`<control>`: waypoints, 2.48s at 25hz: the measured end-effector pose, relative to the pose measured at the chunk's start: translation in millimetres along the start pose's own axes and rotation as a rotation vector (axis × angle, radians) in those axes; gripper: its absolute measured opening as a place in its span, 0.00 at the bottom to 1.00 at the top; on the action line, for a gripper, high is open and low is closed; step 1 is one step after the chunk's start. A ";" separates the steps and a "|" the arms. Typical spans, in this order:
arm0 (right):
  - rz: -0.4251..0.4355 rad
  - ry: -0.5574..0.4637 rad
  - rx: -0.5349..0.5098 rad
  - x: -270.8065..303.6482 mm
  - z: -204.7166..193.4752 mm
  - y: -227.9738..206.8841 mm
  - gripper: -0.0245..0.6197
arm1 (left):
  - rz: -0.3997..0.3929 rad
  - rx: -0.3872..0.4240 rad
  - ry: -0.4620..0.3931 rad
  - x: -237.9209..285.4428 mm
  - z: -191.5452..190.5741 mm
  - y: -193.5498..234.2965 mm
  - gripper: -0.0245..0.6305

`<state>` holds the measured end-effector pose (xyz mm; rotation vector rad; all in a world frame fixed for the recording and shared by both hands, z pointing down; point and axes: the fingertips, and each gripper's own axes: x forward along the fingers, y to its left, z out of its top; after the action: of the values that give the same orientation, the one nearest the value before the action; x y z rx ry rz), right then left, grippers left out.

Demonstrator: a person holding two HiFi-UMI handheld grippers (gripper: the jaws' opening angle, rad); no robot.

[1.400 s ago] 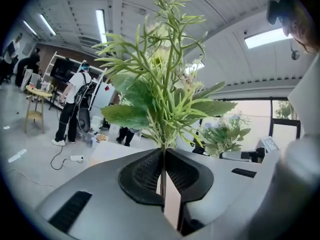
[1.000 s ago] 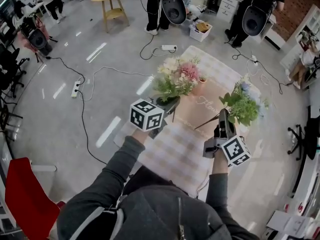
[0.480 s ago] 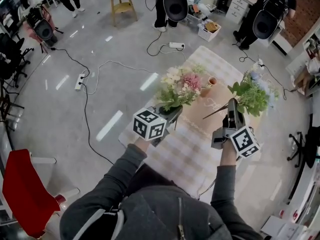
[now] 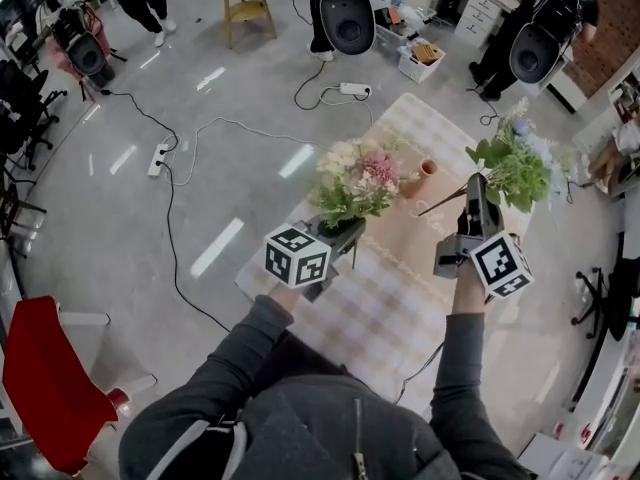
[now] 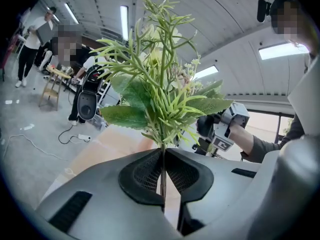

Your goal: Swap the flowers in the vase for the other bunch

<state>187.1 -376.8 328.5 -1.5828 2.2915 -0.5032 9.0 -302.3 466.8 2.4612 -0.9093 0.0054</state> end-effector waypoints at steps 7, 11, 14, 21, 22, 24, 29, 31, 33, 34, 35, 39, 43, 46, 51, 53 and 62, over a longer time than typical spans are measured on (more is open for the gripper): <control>0.007 -0.071 -0.071 43.9 26.1 9.2 0.09 | 0.009 -0.023 0.002 -15.4 -6.2 15.9 0.08; 0.011 -0.095 -0.104 64.2 40.9 3.5 0.09 | 0.023 -0.025 0.007 -12.9 -6.6 14.7 0.08; -0.014 -0.103 -0.145 74.5 40.7 0.0 0.09 | 0.030 -0.028 0.006 -13.6 -7.0 14.7 0.08; -0.032 -0.103 -0.191 97.9 22.1 -10.2 0.09 | 0.062 -0.022 -0.010 -21.3 -3.7 20.8 0.08; -0.036 -0.103 -0.188 99.2 18.9 -14.3 0.09 | 0.065 -0.025 -0.011 -21.7 -3.7 21.0 0.08; -0.046 -0.094 -0.190 100.9 10.2 -23.4 0.09 | 0.072 -0.034 -0.016 -22.0 -4.1 21.5 0.08; -0.049 -0.064 -0.225 100.7 -16.7 -38.3 0.09 | 0.086 -0.049 -0.023 -21.6 -6.0 23.1 0.08; -0.047 -0.046 -0.234 100.1 -28.7 -41.4 0.09 | 0.091 -0.054 -0.021 -22.0 -6.6 22.9 0.08; -0.050 -0.030 -0.232 99.4 -38.8 -45.7 0.09 | 0.093 -0.056 -0.018 -21.9 -7.6 22.3 0.08; -0.052 -0.025 -0.226 99.3 -42.7 -48.2 0.09 | 0.095 -0.056 -0.016 -21.6 -8.2 22.4 0.08; -0.053 -0.022 -0.218 99.3 -45.9 -50.7 0.09 | 0.097 -0.057 -0.015 -21.3 -8.8 22.6 0.08; -0.052 -0.017 -0.213 100.7 -55.9 -56.9 0.09 | 0.102 -0.066 -0.011 -20.9 -9.5 22.9 0.08; -0.038 0.012 -0.242 102.3 -75.3 -55.5 0.09 | 0.108 -0.074 -0.005 -20.7 -12.8 26.4 0.08; -0.024 0.036 -0.253 100.2 -90.1 -55.1 0.09 | 0.116 -0.083 -0.003 -20.9 -16.1 28.0 0.08; -0.027 0.065 -0.293 98.2 -101.4 -57.4 0.09 | 0.124 -0.090 -0.001 -20.2 -17.0 27.8 0.08; -0.029 0.066 -0.301 98.7 -102.9 -57.1 0.09 | 0.125 -0.094 0.002 -20.9 -16.6 27.4 0.08; -0.013 0.044 -0.313 101.0 -107.6 -53.7 0.09 | 0.122 -0.098 0.008 -20.4 -18.8 28.3 0.08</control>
<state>149.6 -477.4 443.1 -1.7408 2.4906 -0.1889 -20.9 -299.4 492.7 2.3110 -1.0299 0.0119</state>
